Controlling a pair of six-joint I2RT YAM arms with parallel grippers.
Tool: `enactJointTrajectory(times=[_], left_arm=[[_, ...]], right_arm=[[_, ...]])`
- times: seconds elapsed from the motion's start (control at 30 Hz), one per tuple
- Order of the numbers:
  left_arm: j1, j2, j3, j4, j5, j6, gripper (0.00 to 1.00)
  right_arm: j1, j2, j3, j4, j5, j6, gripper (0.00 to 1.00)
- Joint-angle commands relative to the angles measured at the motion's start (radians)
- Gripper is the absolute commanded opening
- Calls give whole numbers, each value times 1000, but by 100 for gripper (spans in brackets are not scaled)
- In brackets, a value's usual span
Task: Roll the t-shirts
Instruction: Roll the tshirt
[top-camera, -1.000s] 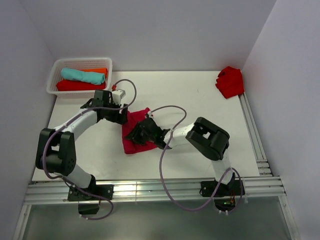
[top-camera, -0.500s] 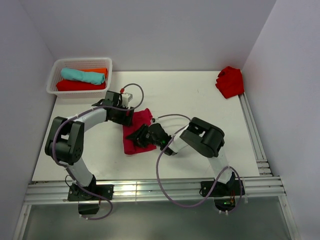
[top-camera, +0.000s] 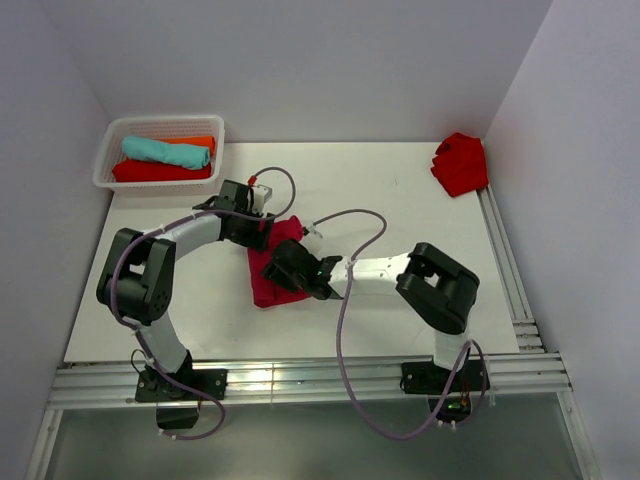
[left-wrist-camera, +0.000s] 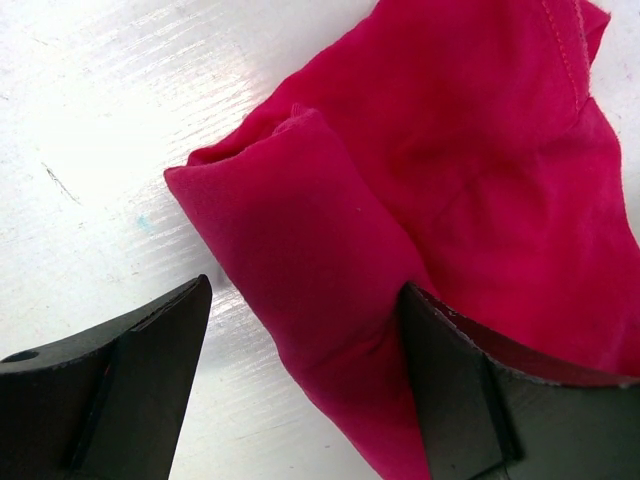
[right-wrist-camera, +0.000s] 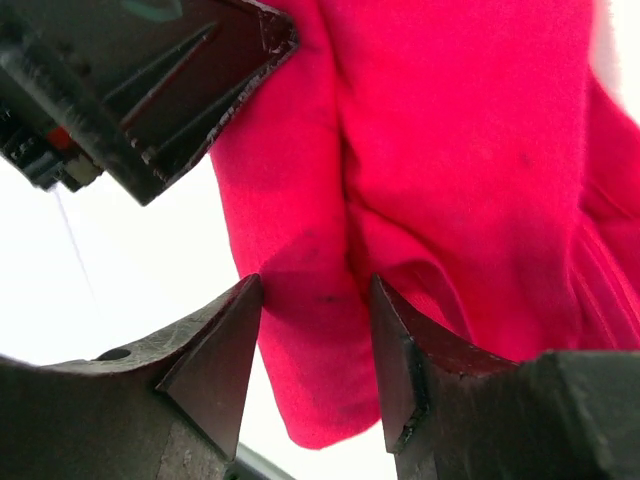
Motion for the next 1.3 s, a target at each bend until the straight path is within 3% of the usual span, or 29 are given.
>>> enactJointTrajectory(times=[0.0, 0.23, 0.6, 0.9, 1.27], left_arm=[[-4, 34, 10, -19, -83, 12, 81], [-10, 38, 20, -24, -85, 11, 81], [-13, 28, 21, -21, -80, 11, 81], [-12, 15, 47, -44, -45, 21, 83], [22, 6, 185, -118, 29, 14, 84]], right_arm=[[45, -43, 123, -316, 200, -58, 54], [109, 34, 359, -539, 332, -151, 53], [146, 281, 681, -785, 371, -237, 54], [156, 382, 778, -905, 365, -243, 55], [156, 461, 805, -949, 305, -265, 56]])
